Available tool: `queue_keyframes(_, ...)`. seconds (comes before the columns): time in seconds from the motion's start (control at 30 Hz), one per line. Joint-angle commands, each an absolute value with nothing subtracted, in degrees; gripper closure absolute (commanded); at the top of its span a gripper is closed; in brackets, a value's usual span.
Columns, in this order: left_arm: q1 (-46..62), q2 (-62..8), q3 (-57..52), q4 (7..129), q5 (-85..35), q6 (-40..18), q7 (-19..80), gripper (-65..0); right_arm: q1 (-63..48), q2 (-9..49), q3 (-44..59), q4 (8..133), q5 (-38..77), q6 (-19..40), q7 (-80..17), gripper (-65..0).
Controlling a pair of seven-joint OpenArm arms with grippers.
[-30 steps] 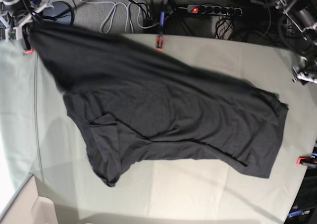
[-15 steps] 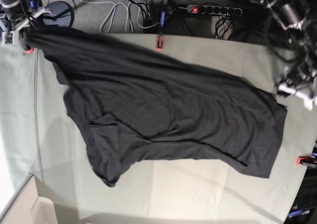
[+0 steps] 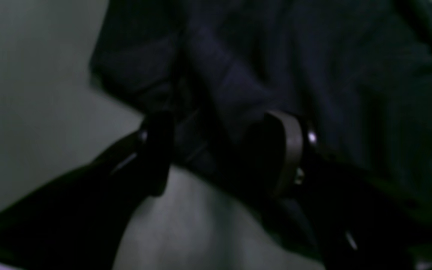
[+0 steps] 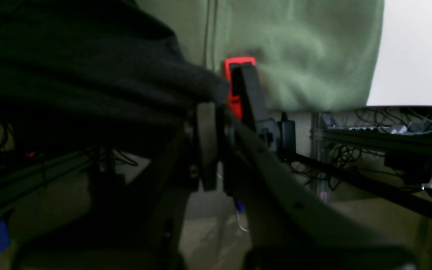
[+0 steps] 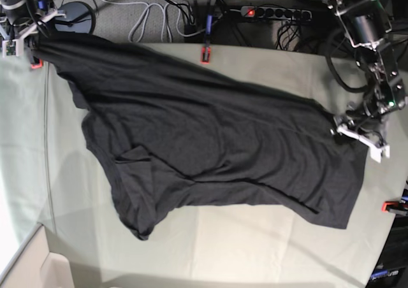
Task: Layout the t-shirt on the table in an organized manner, then fold the t-shirt properly
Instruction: 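Grasp the shirt edge with the left gripper and pull it outward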
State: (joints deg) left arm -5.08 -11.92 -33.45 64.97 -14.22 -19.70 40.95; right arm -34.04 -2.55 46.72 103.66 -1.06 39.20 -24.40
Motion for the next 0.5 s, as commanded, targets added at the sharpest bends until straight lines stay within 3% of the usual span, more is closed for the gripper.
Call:
queue_keyframes(0.0,-7.0,-12.8,-33.5,64.1,-14.9,-20.0,40.1,-36.1,-34.7,-2.0,47.3,104.6,-0.4,40.0,-23.3,0.0)
queue_keyframes(0.23,-8.5,-13.1,-33.6,59.6,-14.9,-20.0,40.0,-34.9,-34.6,-2.0,47.3,104.6,-0.4,40.0,-23.3,0.0)
queue_keyframes(0.3,-8.5,-13.1,-33.6,59.6,-14.9,-20.0,40.0,-29.2,-34.5,-2.0,47.3,104.6,-0.4,40.0,-23.3,0.0)
queue_keyframes(0.47,-8.0,-13.2,-33.6,59.8,-15.4,-20.6,40.0,-5.5,-34.4,-1.9,47.3,104.6,-0.4,40.0,-23.3,0.0)
